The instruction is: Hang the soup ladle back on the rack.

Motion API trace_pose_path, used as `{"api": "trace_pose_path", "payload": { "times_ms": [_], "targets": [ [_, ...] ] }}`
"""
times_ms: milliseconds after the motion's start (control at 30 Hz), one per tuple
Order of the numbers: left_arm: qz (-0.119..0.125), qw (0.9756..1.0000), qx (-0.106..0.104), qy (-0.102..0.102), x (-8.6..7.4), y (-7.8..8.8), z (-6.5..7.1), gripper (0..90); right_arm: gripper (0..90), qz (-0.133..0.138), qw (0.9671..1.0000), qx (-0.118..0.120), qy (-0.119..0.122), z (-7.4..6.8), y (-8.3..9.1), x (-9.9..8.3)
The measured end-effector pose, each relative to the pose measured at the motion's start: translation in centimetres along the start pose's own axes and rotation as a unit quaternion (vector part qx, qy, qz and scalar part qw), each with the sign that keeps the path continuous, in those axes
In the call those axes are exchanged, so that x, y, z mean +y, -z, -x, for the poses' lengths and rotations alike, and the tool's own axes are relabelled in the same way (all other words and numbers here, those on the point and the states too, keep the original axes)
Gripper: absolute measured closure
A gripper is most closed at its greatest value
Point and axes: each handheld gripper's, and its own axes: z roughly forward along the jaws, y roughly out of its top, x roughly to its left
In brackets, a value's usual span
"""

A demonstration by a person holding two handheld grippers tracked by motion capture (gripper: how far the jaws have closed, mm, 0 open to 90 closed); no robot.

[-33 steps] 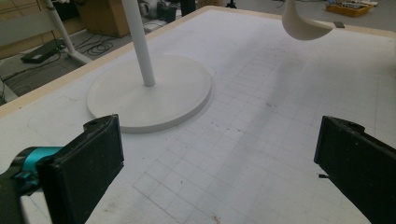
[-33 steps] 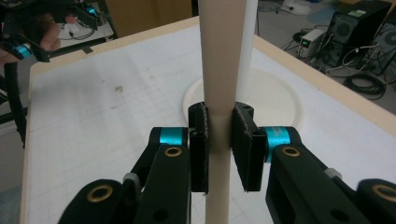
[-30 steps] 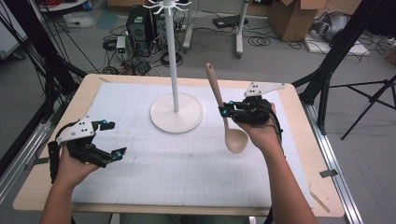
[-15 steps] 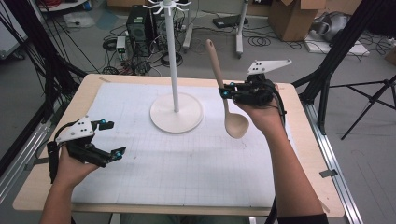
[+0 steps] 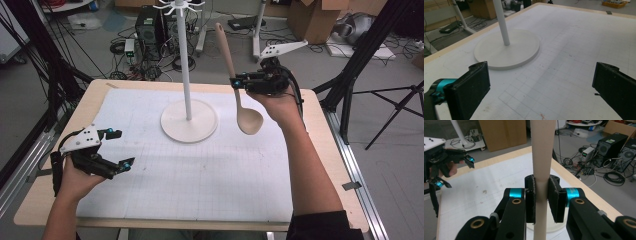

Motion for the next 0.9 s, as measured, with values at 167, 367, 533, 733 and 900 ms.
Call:
{"api": "trace_pose_path", "payload": {
  "times_ms": [167,367,533,733,900],
  "targets": [
    [-0.002,1.0000,0.000,-0.001,-0.1,0.0,-0.1,1.7,77.6,-0.008,0.9999,0.001,0.006,0.4,-0.4,1.6],
    [-0.002,1.0000,-0.002,0.000,0.0,-0.1,0.0,1.7,77.6,-0.011,0.9999,0.000,0.002,0.7,-1.0,2.9],
    [-0.001,1.0000,-0.001,0.001,-0.1,0.0,0.0,1.7,77.5,-0.009,0.9999,0.003,-0.004,0.8,-1.4,3.5],
    [-0.004,1.0000,0.001,0.001,-0.1,0.0,-0.1,1.7,77.6,-0.014,0.9998,0.007,-0.009,1.3,-2.2,4.0],
    [-0.003,1.0000,0.000,0.003,-0.1,-0.1,-0.1,1.7,77.5,-0.014,0.9998,0.009,-0.007,1.4,-2.5,4.3]
  ]
}}
